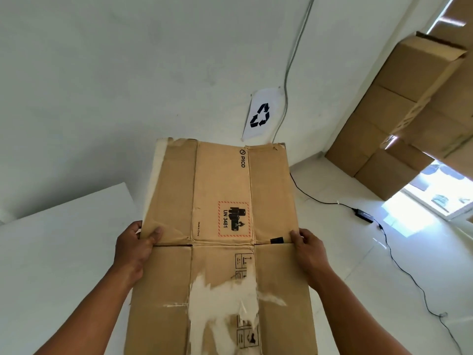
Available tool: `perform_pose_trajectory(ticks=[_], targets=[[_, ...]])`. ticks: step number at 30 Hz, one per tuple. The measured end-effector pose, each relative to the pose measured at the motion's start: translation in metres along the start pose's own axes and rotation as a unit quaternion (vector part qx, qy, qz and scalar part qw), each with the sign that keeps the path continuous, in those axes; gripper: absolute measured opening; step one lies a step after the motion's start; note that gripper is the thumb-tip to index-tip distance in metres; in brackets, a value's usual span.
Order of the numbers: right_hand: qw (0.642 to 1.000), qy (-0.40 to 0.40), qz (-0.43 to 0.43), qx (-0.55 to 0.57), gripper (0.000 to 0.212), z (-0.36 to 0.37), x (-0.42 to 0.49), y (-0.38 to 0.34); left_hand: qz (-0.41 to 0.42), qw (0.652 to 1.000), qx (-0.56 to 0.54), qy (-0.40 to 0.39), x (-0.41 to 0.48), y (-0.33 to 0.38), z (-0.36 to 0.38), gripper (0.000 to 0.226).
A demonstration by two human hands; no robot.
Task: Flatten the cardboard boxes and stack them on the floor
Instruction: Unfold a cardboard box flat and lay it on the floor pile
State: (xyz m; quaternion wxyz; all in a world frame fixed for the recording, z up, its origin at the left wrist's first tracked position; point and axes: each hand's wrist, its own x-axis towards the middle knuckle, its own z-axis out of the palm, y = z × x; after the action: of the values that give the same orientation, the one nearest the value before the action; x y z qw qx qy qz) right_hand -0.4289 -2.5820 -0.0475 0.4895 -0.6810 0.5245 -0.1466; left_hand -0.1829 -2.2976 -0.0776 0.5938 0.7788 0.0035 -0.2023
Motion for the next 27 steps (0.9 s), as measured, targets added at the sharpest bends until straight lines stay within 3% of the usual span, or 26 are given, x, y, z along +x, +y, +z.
perform_pose_trajectory(ticks=[8,14,20,27], targets=[[0.997,-0.041,-0.006,-0.072,0.023,-0.063,0.134,0.006,-0.03,0.999,0.006,0.017,-0.002,0.017,0.131,0.028],[0.991,-0.045,-0.003,-0.126,0.021,-0.078,0.251,0.016,-0.07,0.997,0.005,0.028,0.055,0.01,0.235,0.023],[0.976,-0.038,0.02,-0.212,0.019,-0.093,0.38,0.029,-0.14,0.988,0.065,0.007,0.115,-0.006,0.353,0.011],[0.959,-0.091,0.046,-0.265,0.026,-0.09,0.5,0.055,-0.26,0.964,0.057,0.018,0.157,-0.034,0.448,0.012]])
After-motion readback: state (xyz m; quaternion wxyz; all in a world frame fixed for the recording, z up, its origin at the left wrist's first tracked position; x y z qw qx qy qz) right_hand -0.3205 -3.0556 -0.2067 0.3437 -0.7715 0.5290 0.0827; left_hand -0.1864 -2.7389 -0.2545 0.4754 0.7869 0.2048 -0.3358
